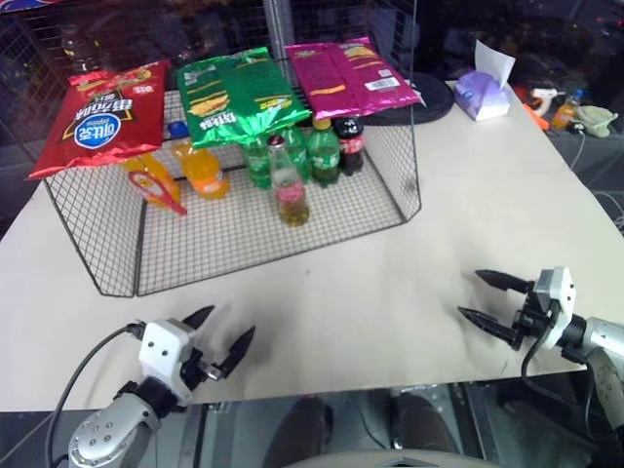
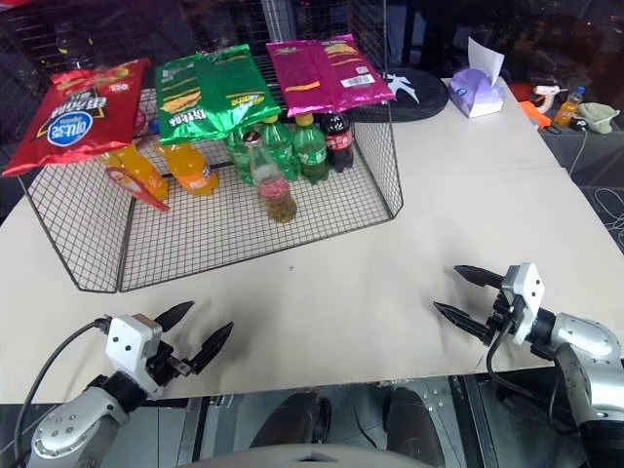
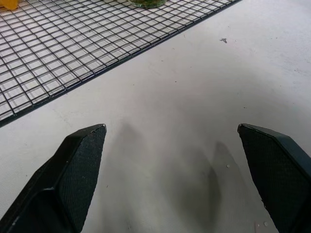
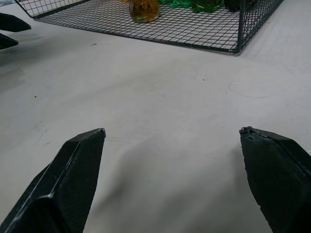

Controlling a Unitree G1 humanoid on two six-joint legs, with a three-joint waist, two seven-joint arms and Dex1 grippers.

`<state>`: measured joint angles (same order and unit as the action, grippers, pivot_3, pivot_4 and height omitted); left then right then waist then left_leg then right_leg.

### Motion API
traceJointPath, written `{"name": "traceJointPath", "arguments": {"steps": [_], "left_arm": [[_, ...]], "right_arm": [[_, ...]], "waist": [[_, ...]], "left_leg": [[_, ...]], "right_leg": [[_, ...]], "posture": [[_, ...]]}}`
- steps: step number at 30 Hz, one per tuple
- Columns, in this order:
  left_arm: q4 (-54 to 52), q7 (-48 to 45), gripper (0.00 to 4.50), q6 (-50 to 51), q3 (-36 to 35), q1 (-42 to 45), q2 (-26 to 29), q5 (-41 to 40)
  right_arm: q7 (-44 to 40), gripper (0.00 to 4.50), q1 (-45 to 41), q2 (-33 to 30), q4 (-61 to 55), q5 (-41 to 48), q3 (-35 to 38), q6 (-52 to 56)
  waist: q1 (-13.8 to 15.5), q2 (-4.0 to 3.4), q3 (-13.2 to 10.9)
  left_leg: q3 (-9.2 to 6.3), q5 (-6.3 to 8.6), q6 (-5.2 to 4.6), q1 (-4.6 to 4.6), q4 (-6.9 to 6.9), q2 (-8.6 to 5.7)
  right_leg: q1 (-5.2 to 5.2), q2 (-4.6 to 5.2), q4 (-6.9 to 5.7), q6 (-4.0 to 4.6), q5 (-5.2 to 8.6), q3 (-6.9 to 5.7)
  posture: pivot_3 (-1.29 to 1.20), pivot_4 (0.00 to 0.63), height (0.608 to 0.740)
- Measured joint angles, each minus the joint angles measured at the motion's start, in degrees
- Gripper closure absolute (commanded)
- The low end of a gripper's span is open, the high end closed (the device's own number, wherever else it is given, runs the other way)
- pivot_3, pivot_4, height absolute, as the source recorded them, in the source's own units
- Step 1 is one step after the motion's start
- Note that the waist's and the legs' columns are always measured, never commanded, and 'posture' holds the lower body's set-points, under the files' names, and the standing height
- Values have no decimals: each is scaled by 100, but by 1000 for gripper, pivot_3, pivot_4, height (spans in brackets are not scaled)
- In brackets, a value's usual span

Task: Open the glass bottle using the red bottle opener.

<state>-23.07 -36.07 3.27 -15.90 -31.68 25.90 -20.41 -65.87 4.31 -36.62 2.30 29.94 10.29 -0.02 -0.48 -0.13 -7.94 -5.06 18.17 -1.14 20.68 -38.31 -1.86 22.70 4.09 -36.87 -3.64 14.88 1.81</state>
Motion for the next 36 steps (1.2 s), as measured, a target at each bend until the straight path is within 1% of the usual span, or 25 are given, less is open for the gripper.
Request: {"name": "traceJointPath", "arguments": {"steps": [12, 18, 27, 32, 36], "left_arm": [[19, 32, 0, -179, 88, 128, -137, 170], [253, 25, 0, -240, 81, 218, -150, 174], [353, 225, 0, 10, 16, 384, -161, 8], [488, 377, 0, 47, -24, 673, -160, 38], [644, 733, 0, 49, -238, 1368, -162, 60]], "right_arm": [[51, 37, 42, 219, -125, -65, -82, -22], [86, 37, 42, 279, -125, -101, -84, -30], [121, 37, 75, 413, -278, -159, -221, -31], [241, 37, -53, 600, -661, -86, -376, 98], [506, 37, -379, 845, -1319, 281, -497, 482]], "waist": [[1, 0, -1], [1, 0, -1], [-1, 1, -1], [-2, 0, -1], [6, 0, -1]], "left_leg": [[0, -1, 1, 0, -1, 0], [0, -1, 1, 0, -1, -1], [0, -1, 2, -1, -1, -1], [-2, -3, 6, -1, -1, -1], [-10, -14, 24, 0, -2, -1]], "right_leg": [[0, -1, 0, 0, 0, -14], [0, -2, 0, 0, 0, -19], [0, -1, 0, 0, 0, -18], [1, -2, -1, -1, -1, -20], [1, -3, -3, -1, -1, -27]], "posture": [[0, 150, 740], [0, 150, 740], [0, 150, 740], [0, 150, 740], [0, 150, 740]]}}
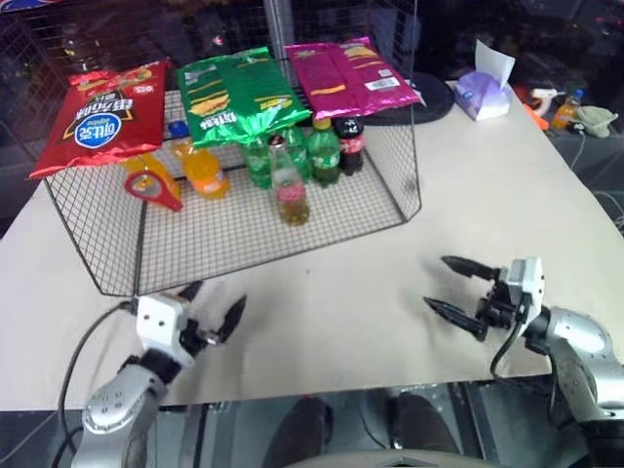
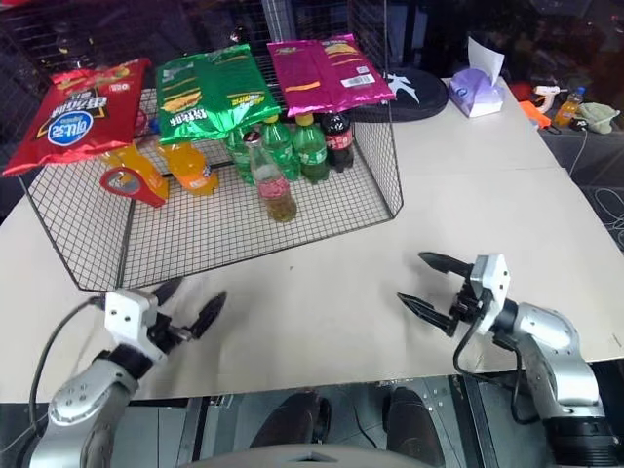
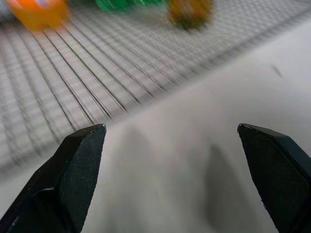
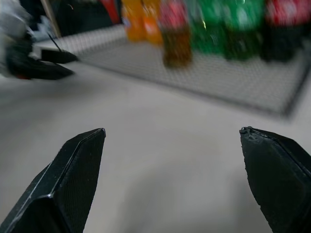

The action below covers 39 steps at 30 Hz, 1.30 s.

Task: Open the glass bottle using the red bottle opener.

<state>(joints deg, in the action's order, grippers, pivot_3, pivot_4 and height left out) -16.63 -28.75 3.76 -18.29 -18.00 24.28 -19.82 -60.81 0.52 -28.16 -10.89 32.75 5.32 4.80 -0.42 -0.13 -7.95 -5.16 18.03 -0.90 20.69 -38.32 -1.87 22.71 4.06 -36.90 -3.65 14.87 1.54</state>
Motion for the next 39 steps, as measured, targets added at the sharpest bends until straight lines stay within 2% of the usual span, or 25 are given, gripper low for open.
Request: {"name": "traceJointPath", "arguments": {"steps": [7, 16, 25, 39], "left_arm": [[614, 1017, 0, -7, -593, 1361, 55, 281], [680, 1546, 0, 472, -630, 2136, 105, 377], [869, 2041, 0, 594, -523, 2724, 10, 645], [1112, 2545, 0, 571, -387, 3144, -153, 1005]], "right_arm": [[560, 37, -689, 297, -922, 836, -53, 746], [819, 37, -1203, 292, -1343, 1581, -19, 1272], [860, 37, -1098, 272, -1342, 1594, 5, 1295], [853, 37, -873, 259, -1343, 1413, 15, 1227]], "waist": [[-6, 4, -1], [-3, 10, -2], [-14, 10, -2], [-15, 13, -3]], "left_leg": [[1, -2, 3, 4, 0, -7], [-6, -2, 3, 9, 0, -10], [-2, -2, 4, 9, -1, -12], [-2, -2, 4, 10, -4, -15]], "right_leg": [[6, -2, 0, -1, 0, 1], [8, -2, 0, -1, 0, -5], [12, -4, -5, -1, 0, -3], [13, -8, -9, -1, 0, -3]], "posture": [[0, 150, 740], [0, 150, 740], [0, 150, 740], [0, 150, 740]]}}
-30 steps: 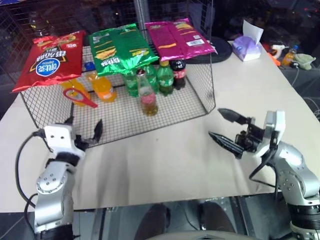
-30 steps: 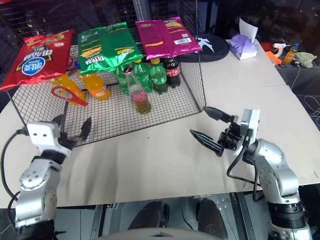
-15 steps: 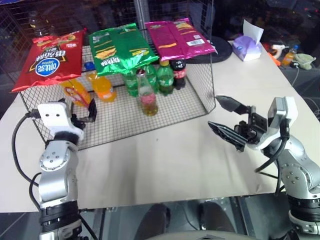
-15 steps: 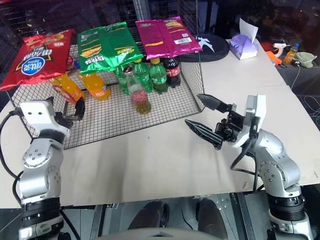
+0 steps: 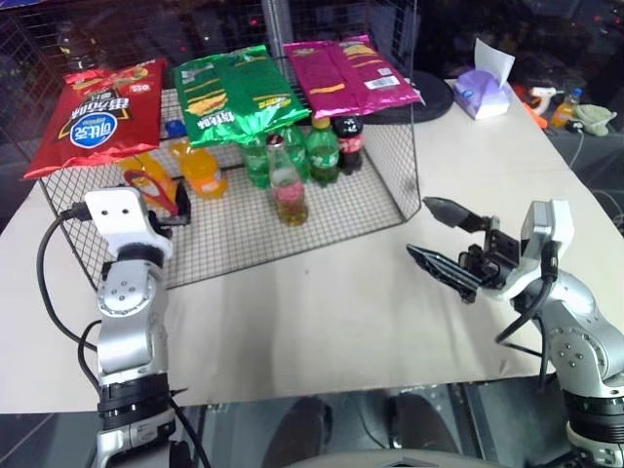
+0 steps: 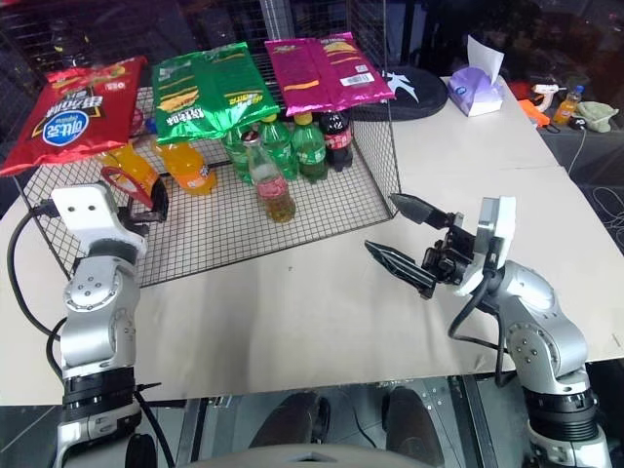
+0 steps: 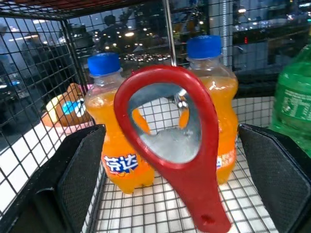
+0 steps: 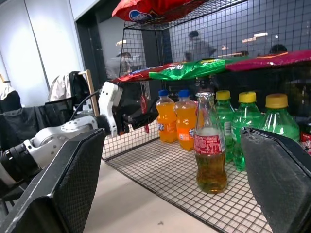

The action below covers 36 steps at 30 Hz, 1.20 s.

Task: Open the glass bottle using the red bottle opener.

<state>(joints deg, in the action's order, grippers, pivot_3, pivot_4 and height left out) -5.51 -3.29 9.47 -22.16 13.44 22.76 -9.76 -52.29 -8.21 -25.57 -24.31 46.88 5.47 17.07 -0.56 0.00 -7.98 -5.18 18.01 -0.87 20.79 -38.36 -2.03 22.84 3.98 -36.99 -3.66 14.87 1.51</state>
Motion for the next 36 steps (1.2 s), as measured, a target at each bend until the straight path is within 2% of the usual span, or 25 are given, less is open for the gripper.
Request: {"name": "traceJointPath", "arguments": {"steps": [12, 15, 22, 23, 36], "left_arm": [[341, 128, 0, -157, 30, 173, -14, 183], [399, 121, 757, -216, 32, 212, -33, 179], [402, 91, 4085, -270, 67, 219, -61, 174], [403, 83, 4384, -280, 70, 225, -61, 174], [473, -125, 4384, -493, 44, 255, -197, -64]], "right_arm": [[0, 37, 68, 2, 0, -83, -2, -5], [1, 0, 69, 9, 0, -113, -3, -6], [-5, 0, 69, 27, 0, -163, -3, -33], [-6, 0, 69, 34, 0, -169, -3, -42], [-47, 0, 68, 116, 66, -326, -5, -199]], "waist": [[0, 1, 0], [0, 1, 0], [0, 1, 0], [0, 1, 0], [11, 2, 0]], "left_leg": [[0, 0, 0, 0, -1, -1], [0, 0, 0, 0, -1, -1], [0, 0, 0, 0, -2, -1], [0, 0, 0, 0, -2, -1], [-1, 0, 0, 0, -3, -3]], "right_leg": [[0, 0, -1, 0, 0, 0], [0, 1, -2, 0, 0, 0], [0, 0, -3, 0, 0, 0], [0, 0, -3, 0, 0, 0], [0, 0, -3, 0, 0, -1]], "posture": [[0, 150, 740], [0, 150, 740], [0, 150, 740], [0, 150, 740], [0, 150, 740]]}}
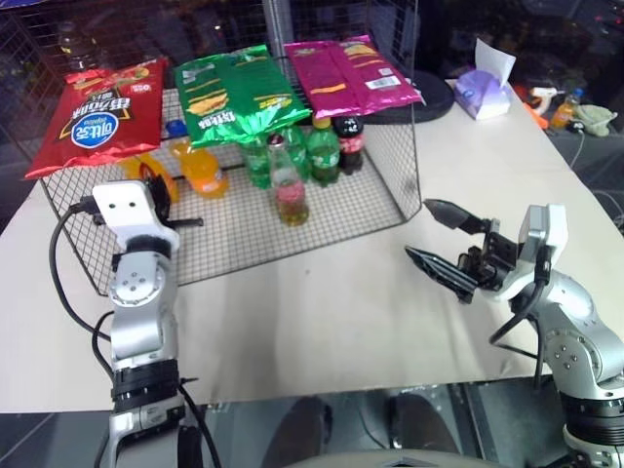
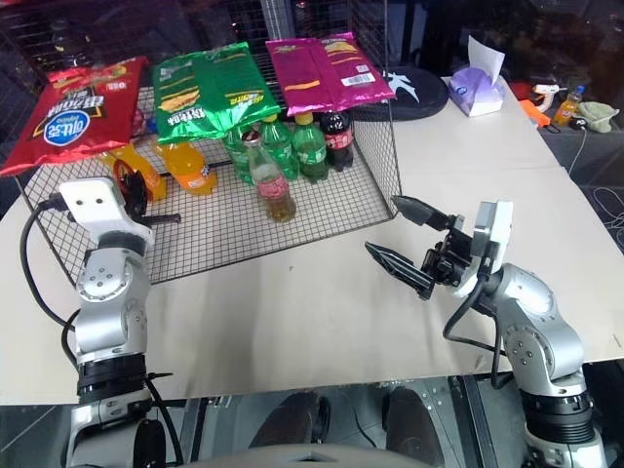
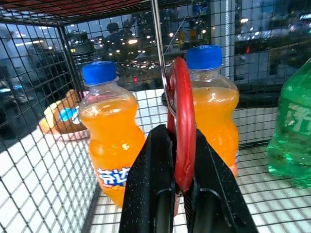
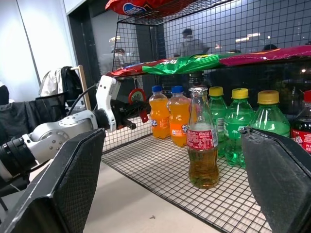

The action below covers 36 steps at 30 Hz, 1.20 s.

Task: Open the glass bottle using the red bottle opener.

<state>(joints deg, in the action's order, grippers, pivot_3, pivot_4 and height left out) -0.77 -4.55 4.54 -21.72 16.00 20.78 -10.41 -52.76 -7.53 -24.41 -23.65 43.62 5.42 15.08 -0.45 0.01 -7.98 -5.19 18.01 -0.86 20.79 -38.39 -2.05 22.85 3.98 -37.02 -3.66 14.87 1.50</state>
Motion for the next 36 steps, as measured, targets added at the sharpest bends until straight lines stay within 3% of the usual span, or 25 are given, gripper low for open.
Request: {"name": "traceJointPath", "arguments": {"steps": [22, 28, 36], "left_arm": [[-581, -1029, 4384, -71, -117, -472, -223, -1417], [-691, -1173, 4384, 178, -52, -403, -224, -1705], [-1381, -2225, 4384, 1337, 645, -742, -233, -2967]], "right_arm": [[-191, 0, -65, 55, 392, -192, -67, -162], [-183, 0, -12, 88, 392, -250, -98, -185], [-125, 0, 30, 108, 391, -308, -289, -35]], "waist": [[106, 4, 0], [102, 4, 0], [73, 4, 0]], "left_leg": [[-2, 0, 0, 2, -4, -1], [0, 0, 0, 2, -4, -1], [-1, 0, 0, 1, -4, 1]], "right_leg": [[-1, -4, 0, 0, 0, -2], [-1, -6, -1, 0, 0, -1], [-1, -7, -1, 0, 0, -1]], "posture": [[0, 150, 740], [0, 150, 740], [0, 150, 740]]}}
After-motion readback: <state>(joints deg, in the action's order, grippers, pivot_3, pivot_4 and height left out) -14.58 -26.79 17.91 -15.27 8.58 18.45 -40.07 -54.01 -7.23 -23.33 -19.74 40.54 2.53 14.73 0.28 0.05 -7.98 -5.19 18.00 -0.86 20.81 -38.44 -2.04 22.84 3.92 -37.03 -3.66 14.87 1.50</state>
